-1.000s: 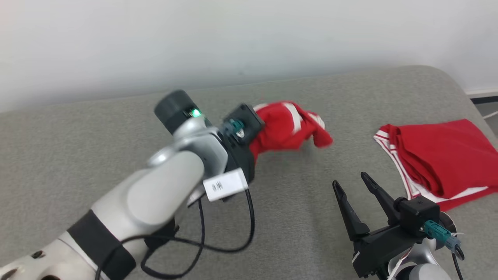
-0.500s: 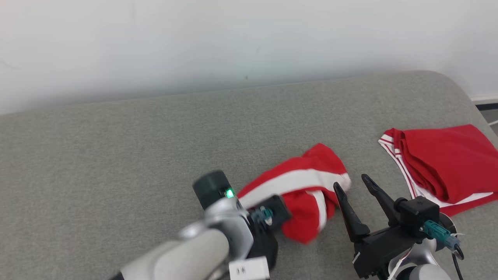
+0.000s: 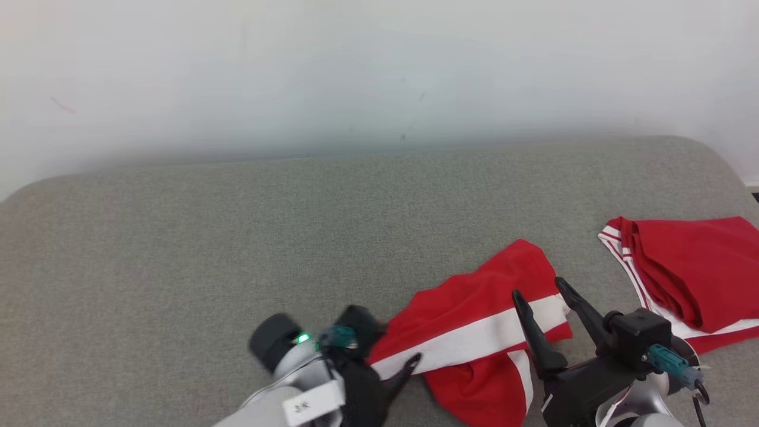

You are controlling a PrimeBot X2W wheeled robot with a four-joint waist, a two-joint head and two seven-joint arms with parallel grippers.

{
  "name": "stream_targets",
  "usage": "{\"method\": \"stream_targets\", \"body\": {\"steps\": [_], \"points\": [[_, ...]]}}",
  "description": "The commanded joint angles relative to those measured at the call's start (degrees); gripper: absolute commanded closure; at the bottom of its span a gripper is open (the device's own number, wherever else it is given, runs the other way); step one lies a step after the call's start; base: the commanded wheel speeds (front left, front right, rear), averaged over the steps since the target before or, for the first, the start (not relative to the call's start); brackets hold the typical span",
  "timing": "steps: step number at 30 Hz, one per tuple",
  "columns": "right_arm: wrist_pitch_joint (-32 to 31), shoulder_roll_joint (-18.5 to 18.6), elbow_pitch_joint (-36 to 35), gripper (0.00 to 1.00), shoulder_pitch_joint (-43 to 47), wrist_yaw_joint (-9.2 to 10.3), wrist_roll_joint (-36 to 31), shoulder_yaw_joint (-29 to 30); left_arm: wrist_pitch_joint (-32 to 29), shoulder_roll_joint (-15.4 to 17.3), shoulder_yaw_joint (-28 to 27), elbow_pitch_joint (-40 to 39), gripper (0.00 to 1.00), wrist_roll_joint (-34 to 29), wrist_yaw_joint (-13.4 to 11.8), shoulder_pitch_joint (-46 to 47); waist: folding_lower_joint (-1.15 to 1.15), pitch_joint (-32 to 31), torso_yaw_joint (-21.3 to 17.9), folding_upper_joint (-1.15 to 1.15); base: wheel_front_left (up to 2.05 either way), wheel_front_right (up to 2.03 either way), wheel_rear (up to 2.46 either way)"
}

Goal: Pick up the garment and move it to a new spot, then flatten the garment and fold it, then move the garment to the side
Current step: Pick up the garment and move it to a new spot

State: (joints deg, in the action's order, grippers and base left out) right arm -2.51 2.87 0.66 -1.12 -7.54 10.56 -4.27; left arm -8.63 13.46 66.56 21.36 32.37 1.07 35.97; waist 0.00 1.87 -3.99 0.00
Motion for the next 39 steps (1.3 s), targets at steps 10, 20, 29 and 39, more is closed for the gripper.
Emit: {"method": "stream_targets", "body": {"steps": [10,20,29,39], "points": [[-0.9,0.1,-1.1,0.00,1.8,0.12,-0.2,1.3,-2.3,7.9,-5.3,-7.5,0.00,5.9,-8.7,-9.2,0.00,-1.4,1.2,0.00,0.00,0.00,0.00],[0.0,0.1,-0.7,0.00,3.3,0.12,1.1,6.6,11.2,10.0,-17.2,-15.1,0.00,11.4,-17.3,-17.1,0.00,-2.5,2.8,0.00,0.00,0.00,0.00],[4.1,0.1,2.9,0.00,3.7,0.12,5.2,9.6,22.9,10.3,-27.6,-18.6,0.00,13.8,-20.0,-23.1,0.00,-3.6,4.4,0.00,0.00,0.00,0.00],[8.2,0.1,7.2,0.00,3.8,0.12,6.4,10.0,23.8,6.8,-42.9,-24.0,0.00,5.5,-15.0,-33.1,0.00,-4.9,5.3,0.00,0.00,0.00,0.00]]}}
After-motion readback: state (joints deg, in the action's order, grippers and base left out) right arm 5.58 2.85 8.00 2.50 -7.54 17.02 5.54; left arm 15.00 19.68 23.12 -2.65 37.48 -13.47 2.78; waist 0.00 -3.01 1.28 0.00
